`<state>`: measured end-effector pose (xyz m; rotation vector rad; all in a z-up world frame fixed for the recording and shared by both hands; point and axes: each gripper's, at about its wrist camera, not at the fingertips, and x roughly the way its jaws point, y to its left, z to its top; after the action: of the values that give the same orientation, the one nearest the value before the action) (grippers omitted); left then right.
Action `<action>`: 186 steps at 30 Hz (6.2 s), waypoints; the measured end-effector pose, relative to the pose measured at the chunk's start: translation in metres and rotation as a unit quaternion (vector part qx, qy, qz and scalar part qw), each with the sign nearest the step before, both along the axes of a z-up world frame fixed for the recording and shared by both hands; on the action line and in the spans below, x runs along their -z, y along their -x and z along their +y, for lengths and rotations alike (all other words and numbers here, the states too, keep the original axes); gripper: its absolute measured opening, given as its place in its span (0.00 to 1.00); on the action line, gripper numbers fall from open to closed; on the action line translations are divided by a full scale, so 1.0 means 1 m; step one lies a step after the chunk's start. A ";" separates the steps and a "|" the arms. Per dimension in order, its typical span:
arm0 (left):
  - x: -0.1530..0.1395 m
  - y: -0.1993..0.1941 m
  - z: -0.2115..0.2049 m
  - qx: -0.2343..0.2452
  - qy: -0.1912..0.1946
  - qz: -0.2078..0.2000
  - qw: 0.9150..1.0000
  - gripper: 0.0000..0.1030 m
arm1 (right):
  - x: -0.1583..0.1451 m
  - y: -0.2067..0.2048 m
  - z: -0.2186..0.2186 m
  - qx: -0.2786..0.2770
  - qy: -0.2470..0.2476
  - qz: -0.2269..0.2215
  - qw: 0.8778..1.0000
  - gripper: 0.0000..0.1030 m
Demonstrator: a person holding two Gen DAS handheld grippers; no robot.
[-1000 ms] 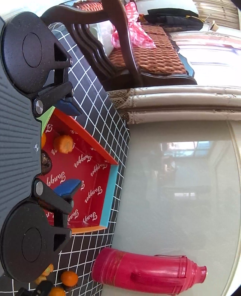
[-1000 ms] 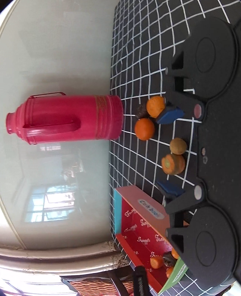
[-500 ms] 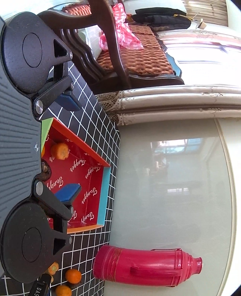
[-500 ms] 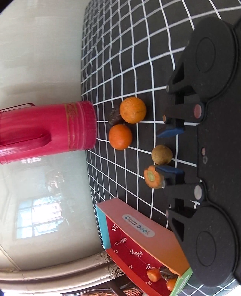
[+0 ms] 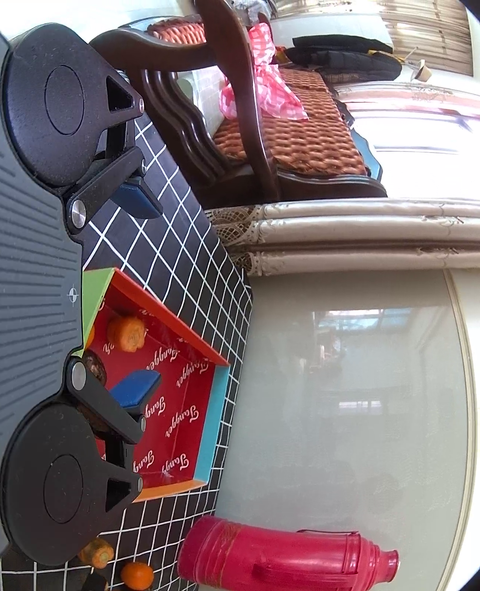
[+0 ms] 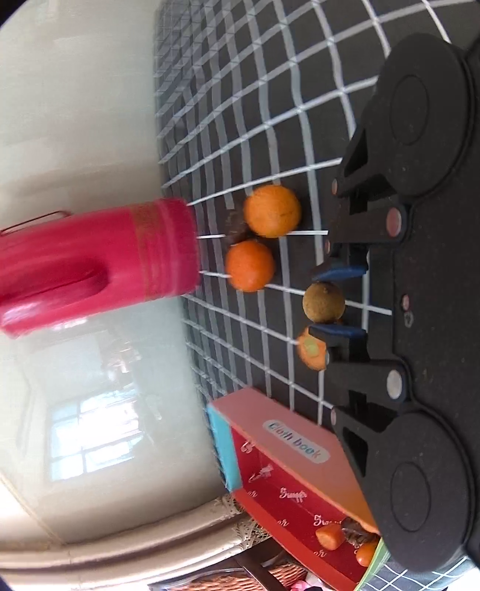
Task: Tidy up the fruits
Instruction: 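Grasp the brown round fruit with the right tool and carry it to the box, then release the brown fruit into the box and withdraw the right tool, then grasp a carrot slice from the table with the left tool, then carry the carrot slice with the left tool into the box and release, then grasp a small orange beside the dark piece with the right tool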
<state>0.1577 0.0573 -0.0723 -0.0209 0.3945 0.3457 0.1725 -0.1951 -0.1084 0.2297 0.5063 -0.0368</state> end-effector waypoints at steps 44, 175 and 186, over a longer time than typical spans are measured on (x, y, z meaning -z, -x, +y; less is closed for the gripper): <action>0.000 0.002 -0.009 0.004 -0.002 -0.010 1.000 0.90 | -0.039 0.033 -0.014 0.147 0.030 -0.104 0.983 0.93; 0.010 0.011 0.087 -0.127 0.061 0.020 0.990 0.96 | 0.014 -0.058 -0.032 0.114 0.066 0.066 0.989 0.29; 0.015 0.017 0.109 -0.161 0.084 0.020 0.983 0.97 | -0.004 -0.035 -0.002 0.068 0.074 0.003 0.995 0.28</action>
<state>0.1404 0.1666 -0.0871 -0.2455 0.4596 0.6312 0.2078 -0.1972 -0.1047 0.1180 0.4903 -0.2071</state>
